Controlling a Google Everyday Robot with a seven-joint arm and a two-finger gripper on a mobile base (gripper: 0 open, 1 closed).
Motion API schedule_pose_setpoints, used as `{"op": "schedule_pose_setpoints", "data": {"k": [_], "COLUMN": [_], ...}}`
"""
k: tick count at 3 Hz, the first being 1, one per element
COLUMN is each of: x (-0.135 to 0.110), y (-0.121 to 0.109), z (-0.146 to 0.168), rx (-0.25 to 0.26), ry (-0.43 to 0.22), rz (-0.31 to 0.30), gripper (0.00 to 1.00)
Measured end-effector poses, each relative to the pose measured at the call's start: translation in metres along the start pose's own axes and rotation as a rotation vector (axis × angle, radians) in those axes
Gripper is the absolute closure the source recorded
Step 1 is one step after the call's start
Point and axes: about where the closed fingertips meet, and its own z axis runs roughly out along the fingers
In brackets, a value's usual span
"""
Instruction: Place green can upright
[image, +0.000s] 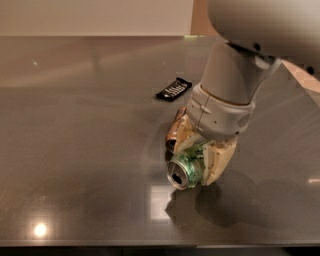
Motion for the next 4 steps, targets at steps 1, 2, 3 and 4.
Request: {"op": "schedule_pose_setpoints", "data": {"k": [1, 2, 3, 4], "x": [0.001, 0.006, 0.013, 0.031], "y": [-0.016, -0.025, -0.026, -0.019], "z": [-0.027, -0.046, -0.062, -0.071], "rx": [0.060, 0.148, 0.244, 0.324], "ry": [-0.156, -0.330, -0.480, -0.591], "rz": [0.079, 0.164, 0.249, 0.367], "gripper": [1.00, 1.00, 1.00, 1.00]}}
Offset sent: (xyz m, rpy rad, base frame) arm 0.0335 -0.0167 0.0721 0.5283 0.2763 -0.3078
